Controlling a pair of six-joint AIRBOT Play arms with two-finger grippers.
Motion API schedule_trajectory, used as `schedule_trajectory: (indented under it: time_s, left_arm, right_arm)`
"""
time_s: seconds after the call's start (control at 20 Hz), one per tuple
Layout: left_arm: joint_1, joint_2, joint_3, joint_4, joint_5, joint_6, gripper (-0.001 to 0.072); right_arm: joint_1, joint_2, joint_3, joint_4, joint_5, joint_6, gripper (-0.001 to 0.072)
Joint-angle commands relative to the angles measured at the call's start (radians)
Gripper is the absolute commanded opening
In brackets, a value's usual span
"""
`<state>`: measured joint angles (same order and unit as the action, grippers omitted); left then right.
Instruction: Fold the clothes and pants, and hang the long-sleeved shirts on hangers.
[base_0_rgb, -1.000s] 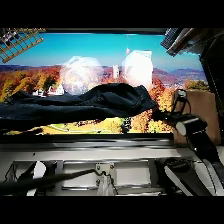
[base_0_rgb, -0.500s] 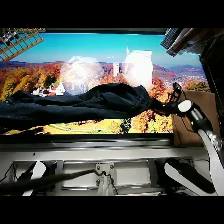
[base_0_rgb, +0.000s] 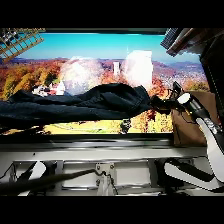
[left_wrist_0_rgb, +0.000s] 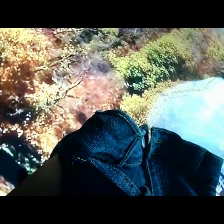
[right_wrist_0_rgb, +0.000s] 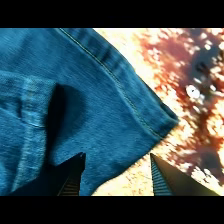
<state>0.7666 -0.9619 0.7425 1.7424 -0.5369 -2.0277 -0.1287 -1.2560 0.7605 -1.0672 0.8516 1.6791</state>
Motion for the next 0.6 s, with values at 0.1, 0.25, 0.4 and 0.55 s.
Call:
schedule_trajectory:
  time_s: [0.1, 0.25, 0.4, 0.55]
  left_arm:
    - [-0.005, -0.016, 0.000, 0.000, 0.037, 0.001, 0.0016]
    - [-0.005, -0.028, 0.000, -0.001, 0.048, 0.000, 0.0016]
    - [-0.005, -0.035, 0.000, -0.001, 0.050, 0.000, 0.0016]
    - [-0.005, -0.035, 0.000, -0.001, 0.067, 0.001, 0.0016]
  right_arm:
    - [-0.001, -0.005, -0.001, -0.034, 0.045, 0.030, 0.0498]
    - [-0.001, -0.006, -0.001, -0.034, 0.003, 0.030, 0.0496]
    - [-0.001, -0.027, 0.000, -0.023, -0.062, 0.030, 0.0465]
    - [-0.001, -0.055, 0.000, -0.007, -0.068, 0.030, 0.0462]
